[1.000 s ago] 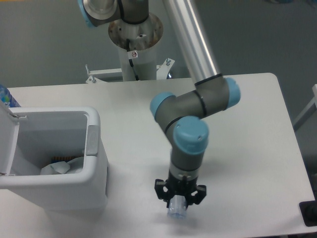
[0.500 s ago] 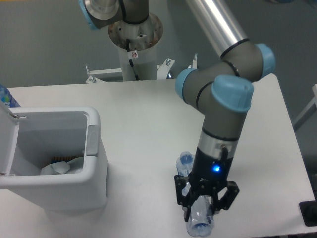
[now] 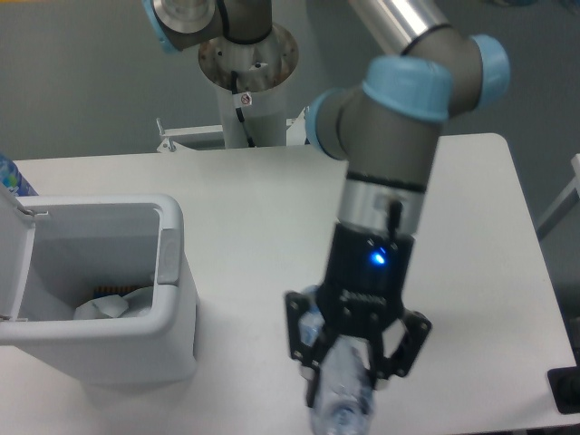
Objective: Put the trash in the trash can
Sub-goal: 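Lift the bottle by its cap end and swing it toward the bin, then lower the bottle into the bin and open the gripper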
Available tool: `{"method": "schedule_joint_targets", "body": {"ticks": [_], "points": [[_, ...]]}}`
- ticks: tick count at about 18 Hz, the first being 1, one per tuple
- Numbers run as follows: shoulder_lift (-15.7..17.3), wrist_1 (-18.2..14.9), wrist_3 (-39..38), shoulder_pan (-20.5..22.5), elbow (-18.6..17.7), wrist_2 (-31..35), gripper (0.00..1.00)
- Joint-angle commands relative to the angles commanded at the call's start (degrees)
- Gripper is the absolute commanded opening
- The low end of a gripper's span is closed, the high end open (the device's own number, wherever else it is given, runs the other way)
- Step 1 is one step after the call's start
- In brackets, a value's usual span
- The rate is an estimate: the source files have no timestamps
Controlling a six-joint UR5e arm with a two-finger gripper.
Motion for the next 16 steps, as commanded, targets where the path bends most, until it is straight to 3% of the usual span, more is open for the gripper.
{"method": "schedule_joint_targets", "body": {"ticks": [2,9,16], "points": [[2.02,0.0,-2.64,-0.53,-0.87,0.0,0.54],[8.35,0.0,-2.56,-6.94,-9.04,0.26,0.54],[7.49,0.0,-1.95,-13.01,-10.64,0.35,0.54]]}}
